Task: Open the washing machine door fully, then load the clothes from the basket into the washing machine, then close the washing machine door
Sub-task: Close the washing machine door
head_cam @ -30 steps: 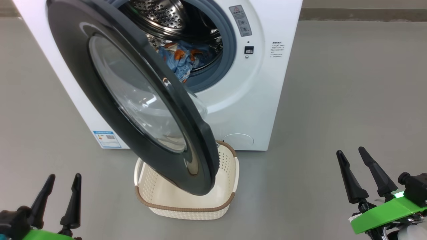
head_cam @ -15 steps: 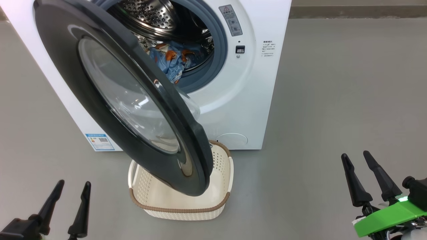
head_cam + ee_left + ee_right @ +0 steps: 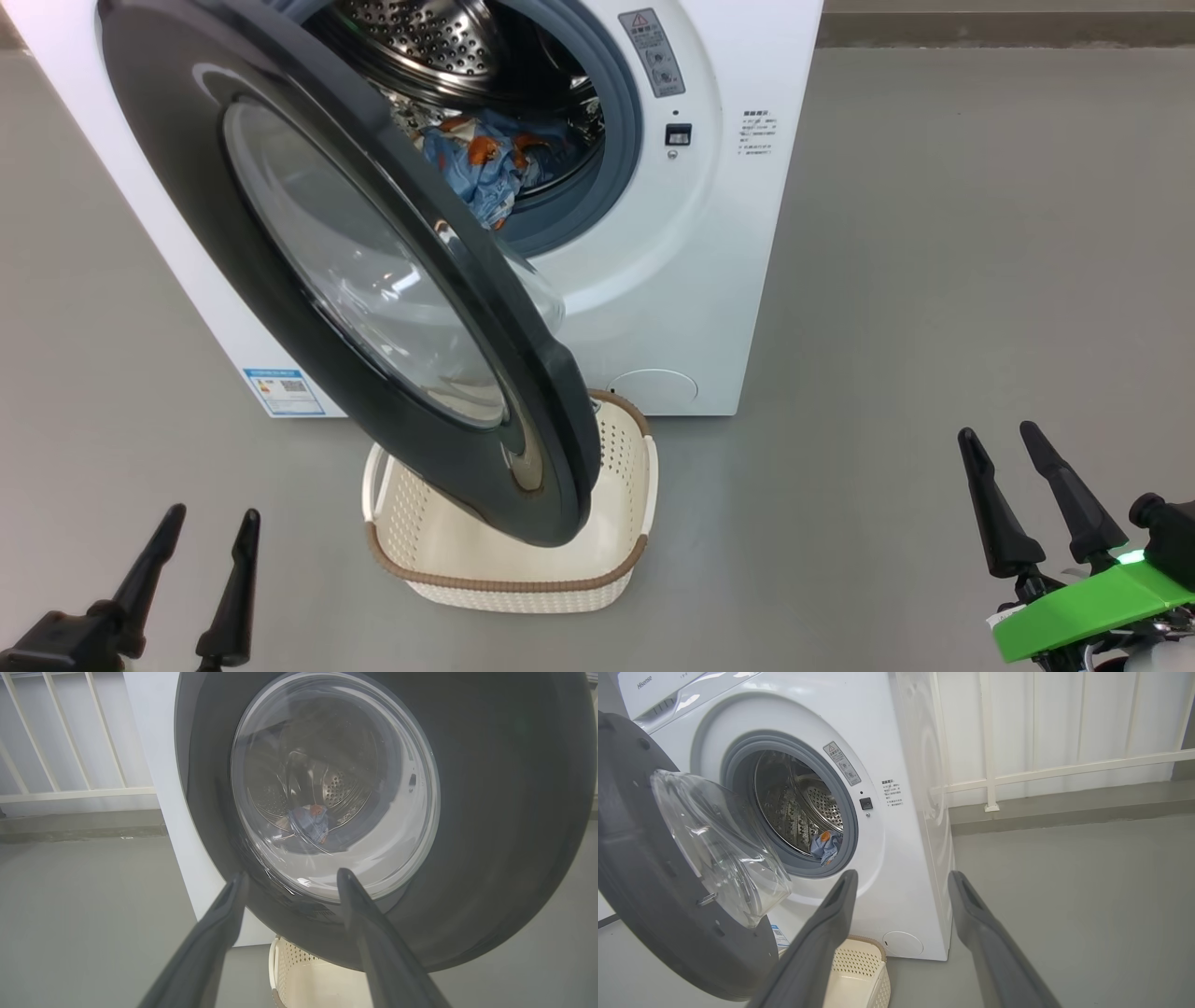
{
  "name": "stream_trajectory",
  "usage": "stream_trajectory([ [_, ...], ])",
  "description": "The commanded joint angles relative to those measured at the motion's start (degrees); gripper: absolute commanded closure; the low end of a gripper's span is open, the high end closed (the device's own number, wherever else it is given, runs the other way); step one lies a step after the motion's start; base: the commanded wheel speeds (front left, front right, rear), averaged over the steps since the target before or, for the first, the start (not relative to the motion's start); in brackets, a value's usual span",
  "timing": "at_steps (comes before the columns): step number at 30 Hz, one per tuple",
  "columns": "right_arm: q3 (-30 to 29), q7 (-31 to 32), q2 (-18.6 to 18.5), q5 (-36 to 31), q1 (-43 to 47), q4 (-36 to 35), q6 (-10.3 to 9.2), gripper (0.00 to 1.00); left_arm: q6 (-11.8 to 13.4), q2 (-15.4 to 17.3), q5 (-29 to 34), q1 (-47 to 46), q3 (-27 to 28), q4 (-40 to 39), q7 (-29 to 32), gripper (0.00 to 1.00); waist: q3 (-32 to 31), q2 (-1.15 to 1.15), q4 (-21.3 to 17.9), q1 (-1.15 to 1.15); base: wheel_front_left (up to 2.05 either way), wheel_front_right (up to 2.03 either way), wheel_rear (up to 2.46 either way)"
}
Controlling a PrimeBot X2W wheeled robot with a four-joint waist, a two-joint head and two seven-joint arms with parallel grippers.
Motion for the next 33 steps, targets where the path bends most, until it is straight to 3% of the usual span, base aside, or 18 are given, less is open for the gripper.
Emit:
stream_trajectory([
  [1,0.7,-0.5,-1.1,-0.7,-0.4,-1.3,0.32,0.0,0.0,1.1,0.6,-1.6,2.5,-1.2,-0.6,0.0,0.1,0.0,0.1,0.0,0.0,0.0,0.0],
  [11,0.8,-0.5,-1.1,-0.9,-1.2,-1.2,0.32,0.03,0.0,0.6,0.6,-1.8,2.3,-1.3,-0.6,0.0,0.4,0.0,0.7,0.0,0.0,0.0,0.0],
  [12,0.8,-0.5,-1.0,-0.9,-1.4,-1.2,0.32,0.2,0.0,0.5,0.7,-1.8,2.2,-1.3,-0.6,0.0,0.5,0.0,0.8,0.0,0.0,0.0,0.0],
  [13,0.9,-0.5,-1.0,-0.9,-1.7,-1.2,0.32,0.54,0.0,0.4,0.8,-1.8,2.2,-1.2,-0.6,0.0,0.6,0.0,0.9,0.0,0.0,0.0,0.0],
  [16,1.2,-0.5,-0.8,-1.0,-2.4,-1.2,0.32,0.85,0.0,-0.2,1.1,-1.9,2.5,-1.2,-0.6,0.0,0.7,0.0,1.5,0.0,0.0,0.0,0.0],
  [17,1.4,-0.5,-0.8,-0.9,-2.7,-1.2,0.32,1.0,0.0,-0.3,1.3,-1.9,2.7,-1.2,-0.6,0.0,0.7,0.0,1.7,0.0,0.0,0.0,0.0],
  [33,6.4,-0.5,-1.4,-1.6,-12.8,-8.2,0.32,1.0,0.0,-2.6,2.6,-0.9,5.3,-2.2,-0.6,0.0,-0.3,0.0,6.9,0.0,0.0,0.0,0.0],
])
